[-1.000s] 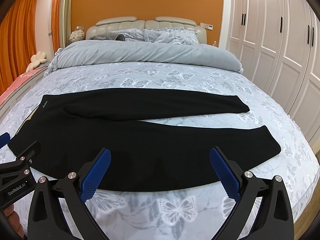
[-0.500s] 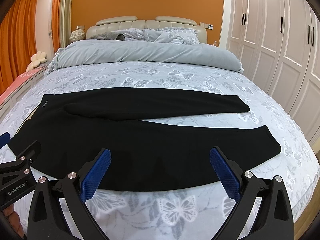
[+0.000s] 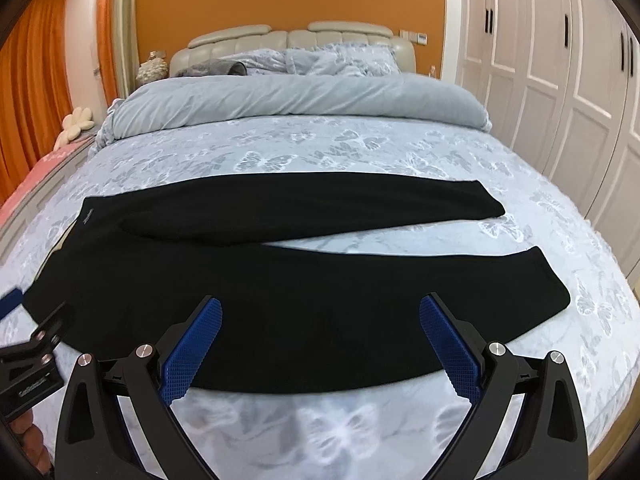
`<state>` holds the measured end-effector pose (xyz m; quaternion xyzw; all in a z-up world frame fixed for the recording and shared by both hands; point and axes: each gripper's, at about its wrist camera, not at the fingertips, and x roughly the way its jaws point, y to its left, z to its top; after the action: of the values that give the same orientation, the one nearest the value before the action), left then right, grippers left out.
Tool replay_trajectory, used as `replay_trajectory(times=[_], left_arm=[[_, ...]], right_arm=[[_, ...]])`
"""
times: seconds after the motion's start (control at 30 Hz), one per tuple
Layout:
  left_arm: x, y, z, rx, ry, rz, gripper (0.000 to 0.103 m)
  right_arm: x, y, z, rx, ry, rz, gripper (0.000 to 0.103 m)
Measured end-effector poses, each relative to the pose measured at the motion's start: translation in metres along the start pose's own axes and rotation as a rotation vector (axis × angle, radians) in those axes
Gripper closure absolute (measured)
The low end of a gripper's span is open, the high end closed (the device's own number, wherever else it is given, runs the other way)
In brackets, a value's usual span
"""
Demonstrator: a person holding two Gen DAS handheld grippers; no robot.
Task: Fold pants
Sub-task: 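Grasp the pant leg hems with the left and right grippers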
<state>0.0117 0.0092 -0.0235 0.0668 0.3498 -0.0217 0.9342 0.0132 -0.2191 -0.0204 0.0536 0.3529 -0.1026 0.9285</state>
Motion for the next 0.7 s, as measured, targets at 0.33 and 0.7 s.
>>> replay_trajectory(times=[0.33,0.7], left_arm=[[0.083,0.092,0.085,-0.136,0.087,-0.106,0.005],[0.293,0.267,0.164,-0.639,0.265,0.003,0.005]], right_arm=[[0.138,-0.186,0.092,0.08,0.161,-0.122,0.006],[0.295,-0.296,0.148,0.332,0.238,-0.149,0.006]])
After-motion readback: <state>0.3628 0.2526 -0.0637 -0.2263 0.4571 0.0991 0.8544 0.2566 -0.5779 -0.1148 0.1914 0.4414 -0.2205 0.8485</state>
